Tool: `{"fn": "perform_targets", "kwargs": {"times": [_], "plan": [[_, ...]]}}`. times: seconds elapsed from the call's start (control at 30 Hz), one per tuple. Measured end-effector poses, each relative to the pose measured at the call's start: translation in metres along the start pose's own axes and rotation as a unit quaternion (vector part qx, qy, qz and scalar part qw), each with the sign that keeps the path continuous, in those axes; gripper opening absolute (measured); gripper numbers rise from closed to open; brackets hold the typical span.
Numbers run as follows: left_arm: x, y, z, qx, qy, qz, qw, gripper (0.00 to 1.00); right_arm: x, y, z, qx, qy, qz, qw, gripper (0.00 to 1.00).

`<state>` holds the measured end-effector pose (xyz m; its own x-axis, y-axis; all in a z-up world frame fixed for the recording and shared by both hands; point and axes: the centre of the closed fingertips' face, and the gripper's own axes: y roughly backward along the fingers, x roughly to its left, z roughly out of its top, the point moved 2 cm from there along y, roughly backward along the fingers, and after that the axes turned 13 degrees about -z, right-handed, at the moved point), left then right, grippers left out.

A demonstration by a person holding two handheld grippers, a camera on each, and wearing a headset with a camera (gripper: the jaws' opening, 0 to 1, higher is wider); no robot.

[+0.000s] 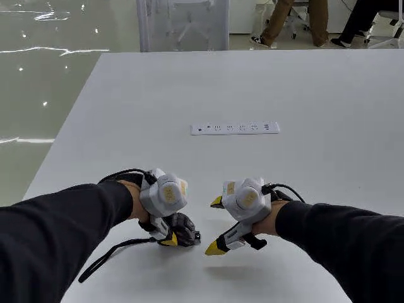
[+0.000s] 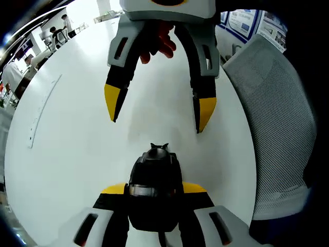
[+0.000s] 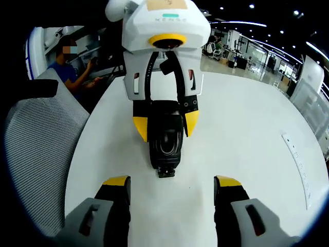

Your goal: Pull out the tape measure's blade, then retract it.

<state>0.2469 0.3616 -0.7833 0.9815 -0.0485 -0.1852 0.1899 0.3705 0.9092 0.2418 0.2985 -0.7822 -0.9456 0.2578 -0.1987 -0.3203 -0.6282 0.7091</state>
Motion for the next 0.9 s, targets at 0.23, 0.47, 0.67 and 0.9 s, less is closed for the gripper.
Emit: {"fn": "perform_targets", "kwargs": {"times": [0.23,0.47,0.67,0.9], "plan": [[0.000,0.000,-0.001,-0.005,0.000,0.003,1.0000,0.33,0.005,-0.018,0.001,0.005,0.007,0.008,0.9999,0.38],[0.000,0.000,-0.001,-0.010,0.007,0.007,0.9999,0.33,0.009,-0.026,0.000,0.012,0.018,0.016,0.9996,0.19],[-0.001,0.000,-0.001,-0.011,0.008,0.006,0.9999,0.33,0.015,-0.029,-0.002,0.016,0.064,0.028,0.9974,0.13],[-0.001,0.000,-0.002,-0.008,0.009,0.008,0.9999,0.33,0.014,-0.027,-0.002,0.019,0.048,0.032,0.9982,0.10]]}}
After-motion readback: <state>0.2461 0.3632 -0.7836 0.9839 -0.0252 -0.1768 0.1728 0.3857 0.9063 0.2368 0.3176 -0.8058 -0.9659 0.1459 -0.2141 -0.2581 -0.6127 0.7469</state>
